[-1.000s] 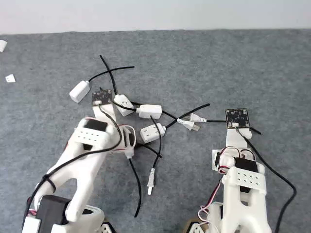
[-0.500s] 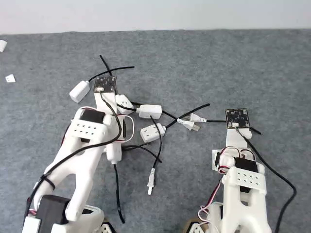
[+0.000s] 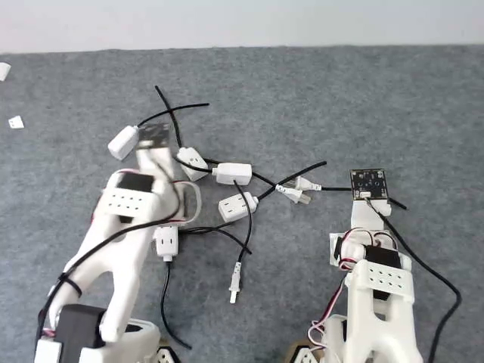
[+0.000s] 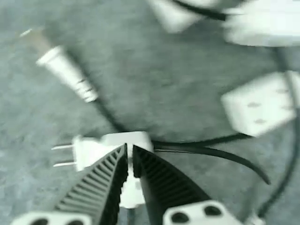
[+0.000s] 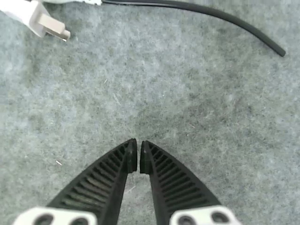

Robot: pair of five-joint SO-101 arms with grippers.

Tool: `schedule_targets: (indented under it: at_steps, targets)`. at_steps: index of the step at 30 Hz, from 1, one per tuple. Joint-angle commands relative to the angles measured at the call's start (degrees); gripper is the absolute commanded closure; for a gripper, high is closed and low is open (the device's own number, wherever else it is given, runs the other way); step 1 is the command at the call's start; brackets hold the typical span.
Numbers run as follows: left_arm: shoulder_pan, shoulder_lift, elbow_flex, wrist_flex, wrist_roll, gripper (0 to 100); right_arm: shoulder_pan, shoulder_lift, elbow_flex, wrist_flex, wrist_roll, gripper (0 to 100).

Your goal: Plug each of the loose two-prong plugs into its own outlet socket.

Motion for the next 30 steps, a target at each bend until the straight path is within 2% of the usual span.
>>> schedule_targets:
  at_steps: [1,7,14,21,25,27,30]
  targets:
    - [-2.0,-0.8,0.8,-2.1,-0.6,99,-0.2,0.1,-0.7,-1.1,0.0,96.9]
    - [1.4,-1.0,4.8,-6.2,-7.5,99,-0.3,0.1,-0.7,-1.1,0.0,96.9]
    - [1.3,-11.5,9.9,-7.1,-8.0,98,-0.1,0.1,-0.7,-1.1,0.0,96.9]
    - [1.8,-30.7,18.9,-7.0,-8.0,84,-0.3,0.1,-0.7,-1.1,0.0,96.9]
    - [1.8,-38.3,22.0,-1.2,-7.9,82,-0.1,0.1,-0.7,-1.1,0.0,96.9]
    - [1.2,-38.4,22.2,0.7,-7.8,82,0.0,0.1,-0.7,-1.1,0.0,96.9]
    - [-0.7,-33.4,22.3,-1.0,-7.9,82,0.0,0.1,-0.7,-1.0,0.0,96.9]
